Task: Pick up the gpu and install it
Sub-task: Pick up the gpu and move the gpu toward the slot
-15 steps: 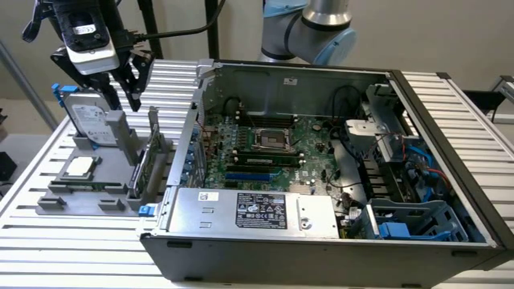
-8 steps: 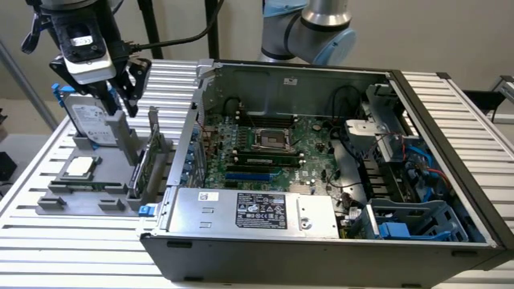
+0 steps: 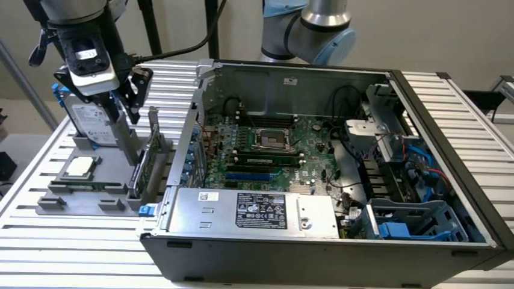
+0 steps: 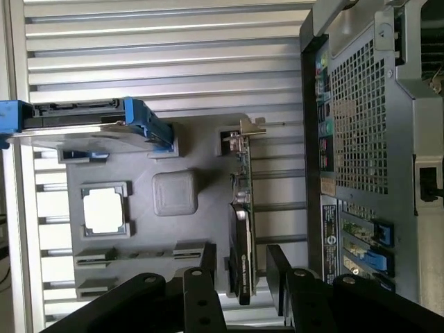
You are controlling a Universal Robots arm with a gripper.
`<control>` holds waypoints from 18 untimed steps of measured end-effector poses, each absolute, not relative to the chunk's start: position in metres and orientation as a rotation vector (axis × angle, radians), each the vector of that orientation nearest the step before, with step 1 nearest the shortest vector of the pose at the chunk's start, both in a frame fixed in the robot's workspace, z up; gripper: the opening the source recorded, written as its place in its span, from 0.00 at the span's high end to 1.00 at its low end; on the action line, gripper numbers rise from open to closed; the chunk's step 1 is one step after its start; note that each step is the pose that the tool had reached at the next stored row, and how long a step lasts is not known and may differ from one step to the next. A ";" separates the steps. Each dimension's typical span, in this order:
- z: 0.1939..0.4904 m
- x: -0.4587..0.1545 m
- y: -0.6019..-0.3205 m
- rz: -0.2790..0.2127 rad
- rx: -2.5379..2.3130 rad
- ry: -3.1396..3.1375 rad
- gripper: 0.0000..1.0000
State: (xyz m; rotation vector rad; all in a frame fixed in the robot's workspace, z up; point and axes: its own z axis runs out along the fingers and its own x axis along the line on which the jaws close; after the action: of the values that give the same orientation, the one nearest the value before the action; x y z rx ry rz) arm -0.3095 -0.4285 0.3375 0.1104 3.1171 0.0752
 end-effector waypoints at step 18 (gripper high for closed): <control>0.305 -0.304 -0.434 0.075 0.111 3.117 0.58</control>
State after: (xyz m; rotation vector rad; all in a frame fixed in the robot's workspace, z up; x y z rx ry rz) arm -0.3036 -0.4344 0.3046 0.1112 3.1170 0.0751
